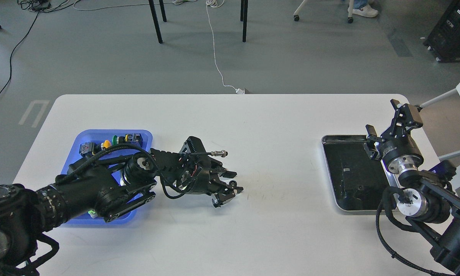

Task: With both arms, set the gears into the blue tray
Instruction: 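Reach the left gripper to the black gear on the table and grasp it, then carry the gear with the left gripper over the blue tray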

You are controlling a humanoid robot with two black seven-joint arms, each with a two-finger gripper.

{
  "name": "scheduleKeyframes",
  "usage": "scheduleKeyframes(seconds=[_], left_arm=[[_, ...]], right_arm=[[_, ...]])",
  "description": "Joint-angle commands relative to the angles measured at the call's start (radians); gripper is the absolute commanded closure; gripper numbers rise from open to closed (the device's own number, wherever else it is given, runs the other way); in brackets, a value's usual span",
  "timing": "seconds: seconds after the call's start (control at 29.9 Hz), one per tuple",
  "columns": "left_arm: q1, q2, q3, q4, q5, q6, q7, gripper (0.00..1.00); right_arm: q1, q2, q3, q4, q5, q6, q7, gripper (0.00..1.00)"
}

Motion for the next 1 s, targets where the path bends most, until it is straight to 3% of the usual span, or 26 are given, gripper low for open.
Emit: scheduleKeyframes(seconds=[0.0,0.17,0.33,0.64,0.77,0.97], left_arm=[[0.0,0.0,0.0,-0.001,0.0,0.0,0.0,0.78],[-0.002,0.0,-0.001,-0.004,0.0,0.002,0.0,0.88],[-0.011,0.031,-0.017,-0.045,0.0,0.006,0.0,0.88],[-0.074,0.375,-0.012,-0.248,0.0,0.015,0.0,0.86],[-0.022,0.529,-0.014,-0.254,0.0,0.015,0.0,0.86],[0.009,0.647,-0.015,-0.239,0.0,0.017,0.0,0.85]], right_arm=[[0.001,0.0,0.0,0.0,0.0,-0.001,0.0,0.01],[0.001,0.0,0.0,0.0,0.0,-0.001,0.0,0.01],[0.001,0.001,0.0,0.002,0.0,-0.003,0.0,0.01],[0.001,0.0,0.002,0.003,0.0,-0.005,0.0,0.01],[0.001,0.001,0.002,0.002,0.0,-0.003,0.0,0.01],[0.001,0.004,-0.003,0.002,0.0,-0.003,0.0,0.01]])
